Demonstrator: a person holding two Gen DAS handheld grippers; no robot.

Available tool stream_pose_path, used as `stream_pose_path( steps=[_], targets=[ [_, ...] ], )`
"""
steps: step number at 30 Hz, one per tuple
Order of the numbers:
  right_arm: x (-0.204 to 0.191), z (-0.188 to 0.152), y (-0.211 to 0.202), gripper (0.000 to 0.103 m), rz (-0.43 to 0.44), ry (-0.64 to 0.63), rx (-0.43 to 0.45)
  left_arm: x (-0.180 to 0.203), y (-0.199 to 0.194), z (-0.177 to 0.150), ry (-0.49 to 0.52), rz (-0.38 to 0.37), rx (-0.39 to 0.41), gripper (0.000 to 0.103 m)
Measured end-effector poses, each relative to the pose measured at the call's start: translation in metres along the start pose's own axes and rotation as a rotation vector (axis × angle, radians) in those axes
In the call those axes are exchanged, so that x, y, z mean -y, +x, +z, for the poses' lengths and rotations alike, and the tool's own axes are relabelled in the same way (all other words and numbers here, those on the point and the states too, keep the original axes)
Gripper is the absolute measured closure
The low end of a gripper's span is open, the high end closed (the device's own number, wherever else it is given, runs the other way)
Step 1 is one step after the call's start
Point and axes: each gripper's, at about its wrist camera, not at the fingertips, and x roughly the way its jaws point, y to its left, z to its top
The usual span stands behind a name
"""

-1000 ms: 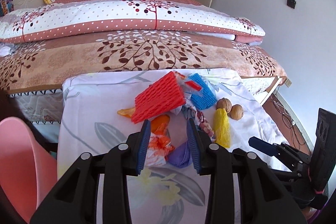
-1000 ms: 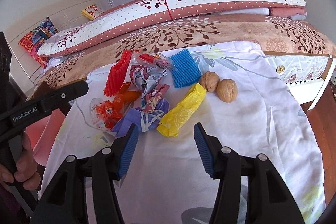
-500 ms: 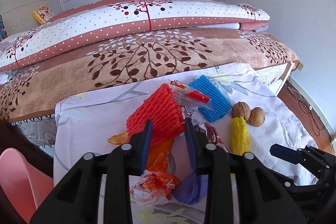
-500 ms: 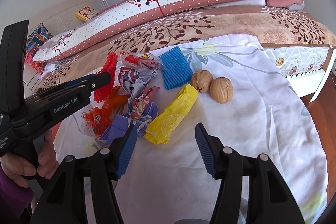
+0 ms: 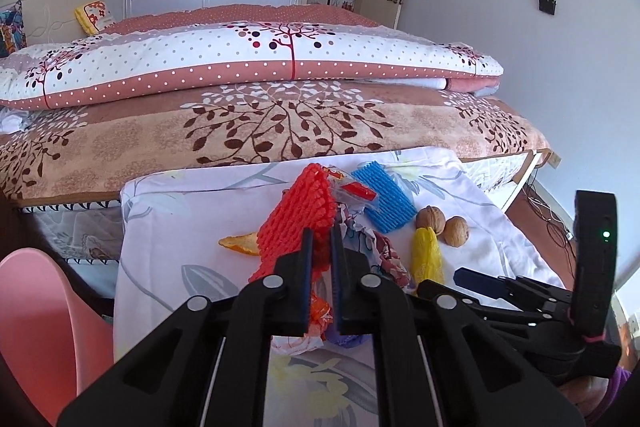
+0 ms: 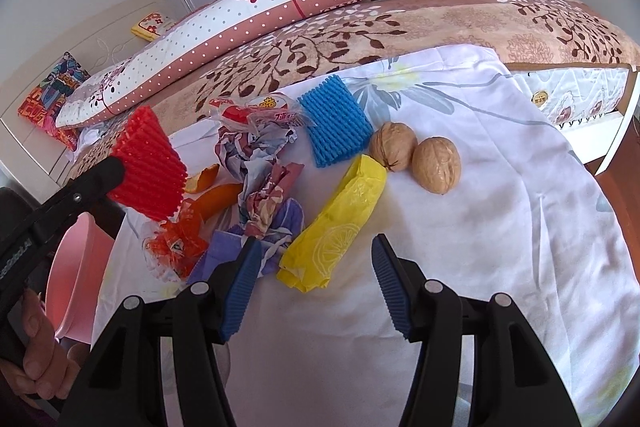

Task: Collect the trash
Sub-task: 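Grasp the red foam net with the left tool while the right tool grasps the yellow plastic bag, then carry the red net and yellow bag with both tools over the pink bucket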

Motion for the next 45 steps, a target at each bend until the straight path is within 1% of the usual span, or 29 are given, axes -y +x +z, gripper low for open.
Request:
stream_pose_path(
  steps=[1,3,5,6,8,11,16,22,25,30,33,38,45],
  targets=[
    [-0.001,0.000,0.004,0.046,-0.005,0.002,-0.011,-0.001,-0.004,-0.001,-0.005,-0.005,0.002,0.096],
    [-0.002,0.000,0.010,0.049,-0.013,0.009,-0.031,-0.002,-0.012,-0.004,-0.016,-0.011,0.004,0.096],
    [-0.002,-0.002,0.015,0.064,-0.023,0.009,-0.058,-0.004,-0.017,-0.007,-0.029,-0.015,0.002,0.096],
    [-0.002,-0.003,0.016,0.067,-0.021,0.016,-0.066,-0.004,-0.020,-0.008,-0.035,-0.017,0.001,0.096],
    [0.000,-0.006,0.014,0.078,-0.022,0.027,-0.070,-0.006,-0.024,-0.011,-0.045,-0.020,0.000,0.096],
    [0.004,-0.009,0.005,0.086,-0.018,0.032,-0.056,-0.007,-0.028,-0.014,-0.051,-0.021,0.001,0.096],
    [0.008,-0.012,-0.020,0.087,-0.019,0.030,-0.004,-0.005,-0.038,-0.017,-0.049,-0.029,0.015,0.096],
    [0.003,-0.015,-0.053,0.088,-0.024,-0.005,0.070,-0.002,-0.052,-0.019,-0.058,-0.041,0.038,0.096],
    [-0.006,-0.016,-0.068,0.088,-0.006,-0.037,0.109,-0.002,-0.061,-0.019,-0.073,-0.051,0.057,0.096],
    [-0.033,-0.016,-0.083,0.088,0.029,-0.119,0.153,-0.007,-0.078,-0.018,-0.093,-0.052,0.095,0.096],
    [-0.050,-0.013,-0.086,0.088,0.063,-0.158,0.156,-0.015,-0.091,-0.018,-0.116,-0.043,0.125,0.096],
    [-0.081,-0.008,-0.082,0.088,0.134,-0.221,0.148,-0.035,-0.109,-0.017,-0.157,0.022,0.163,0.096],
    [-0.136,-0.009,-0.064,0.088,0.241,-0.350,0.102,-0.069,-0.126,-0.025,-0.230,0.155,0.178,0.096]
  ],
)
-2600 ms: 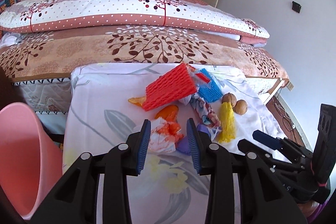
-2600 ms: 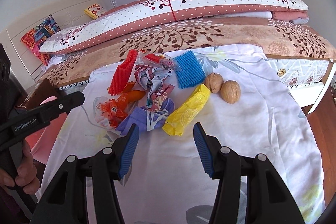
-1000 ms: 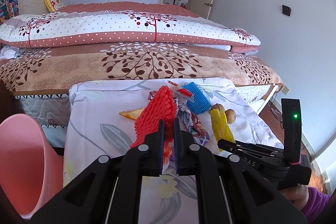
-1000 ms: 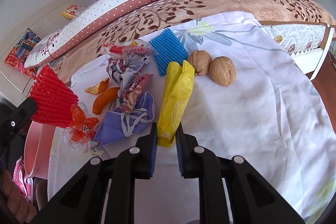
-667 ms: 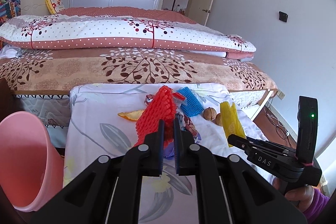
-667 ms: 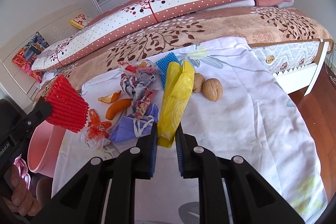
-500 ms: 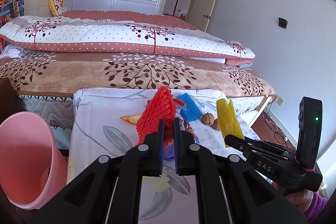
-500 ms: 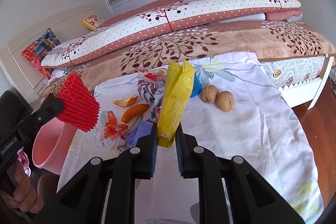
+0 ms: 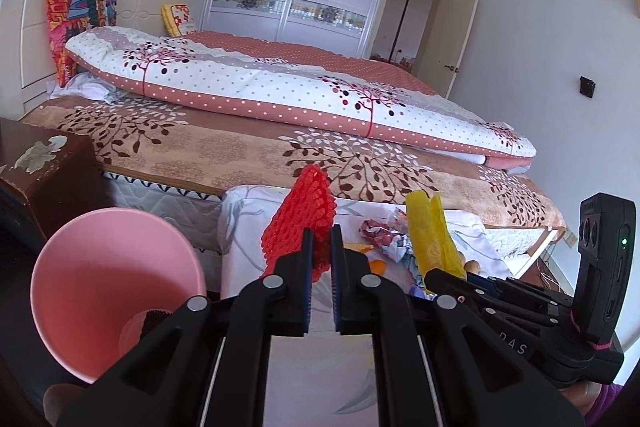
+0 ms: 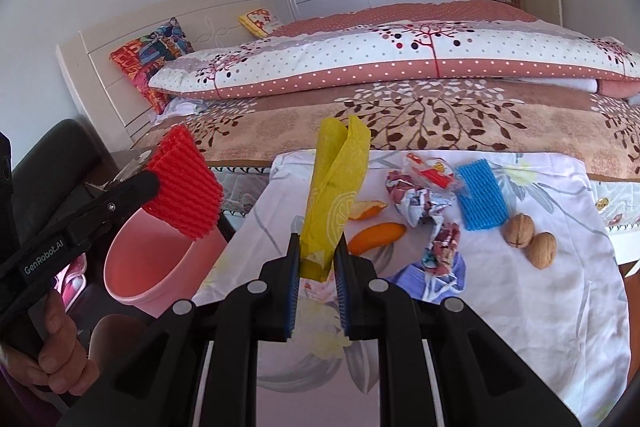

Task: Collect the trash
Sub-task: 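Carry the red net and yellow bag with both tools over the pink bucket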

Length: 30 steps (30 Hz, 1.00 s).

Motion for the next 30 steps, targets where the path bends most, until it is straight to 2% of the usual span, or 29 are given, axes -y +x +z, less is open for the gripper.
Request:
stream_pose_path(
  steps=[6,11,15,21,30],
  targets=[
    [-0.047,0.007,0.040,0.088,0.115,-0.117,-0.069,-0.039,-0.011,0.001,-0.044,0.141,0.027,0.096],
    [-0.091,0.011,0.073,0.088,0.216,-0.187,-0.120,-0.077,-0.021,-0.008,-0.083,0.278,0.023,0.096],
    [-0.126,0.008,0.094,0.088,0.280,-0.243,-0.162,-0.103,-0.026,-0.016,-0.111,0.356,0.007,0.096],
    [-0.159,0.002,0.121,0.088,0.329,-0.300,-0.222,-0.126,-0.028,-0.028,-0.131,0.419,-0.013,0.096],
    [-0.180,-0.003,0.148,0.087,0.327,-0.347,-0.283,-0.146,-0.022,-0.039,-0.170,0.424,-0.045,0.096]
  ],
)
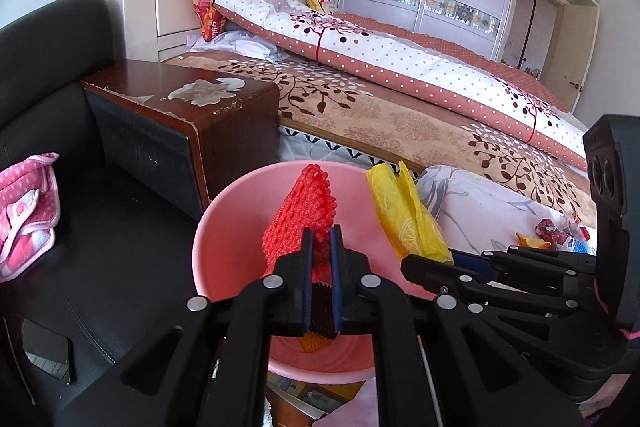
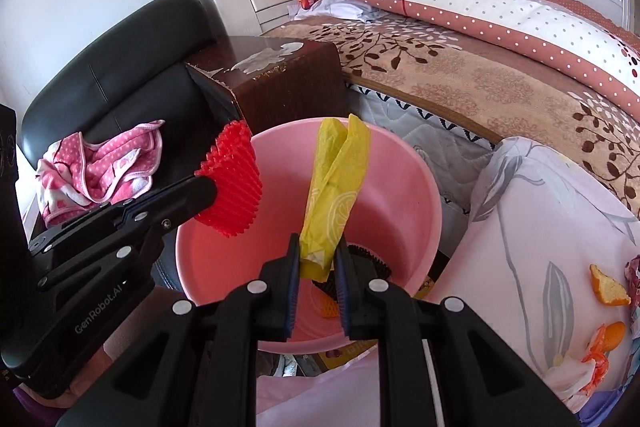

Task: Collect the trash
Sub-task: 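Carry the red net and yellow bag with both tools over the pink bucket, then open both tools to drop the red net and yellow bag into the bucket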

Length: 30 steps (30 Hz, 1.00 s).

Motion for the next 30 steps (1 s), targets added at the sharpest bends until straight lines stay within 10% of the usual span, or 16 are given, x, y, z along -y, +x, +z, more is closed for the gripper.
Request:
stream_pose_path(
  steps=[20,30],
  targets=[
    [-0.002,-0.009,0.020,0.086,-0.015,-0.014,-0.075,-0.005,0.006,-0.008,-0.015,0.011,-0.041,0.092],
    [-0.004,-0.011,0.009,0.061,-0.027,-0.025,-0.052,-0.007,0.004,-0.009,-0.052,-0.016,-0.060,0.076]
  ],
)
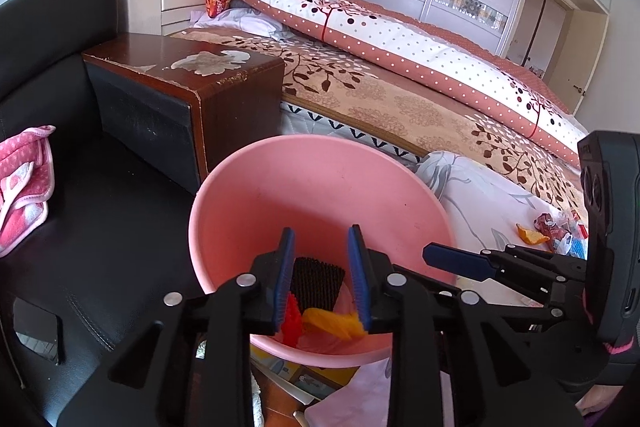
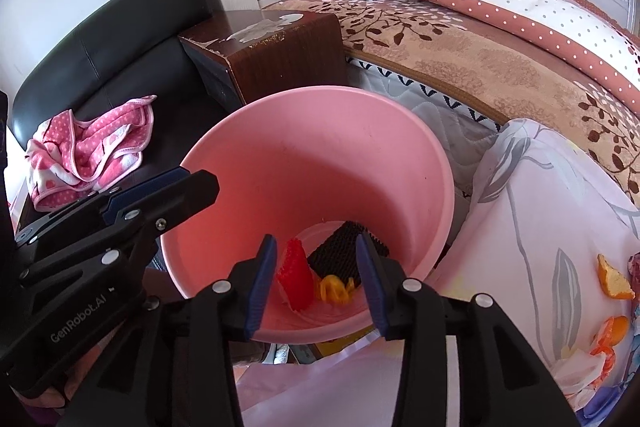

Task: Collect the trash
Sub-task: 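Open both tools to drop the red net and yellow bag into the bucket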

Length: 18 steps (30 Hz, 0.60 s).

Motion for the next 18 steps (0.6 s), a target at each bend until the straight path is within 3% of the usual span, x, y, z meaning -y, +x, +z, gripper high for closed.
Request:
stream_pose_path(
  steps=[8,18],
  targets=[
    [0.006,-0.007,-0.023,0.059,-0.019,0.033,0.044,0.006,-0.007,0.000,-0.012,-0.046,0.010,0.076],
    [0.025,-0.030,-0.063,0.058,-0.062,0.109,0.107,0.029,-0.015,-0.006,0.042,-0.043,0.002,0.076]
  ],
)
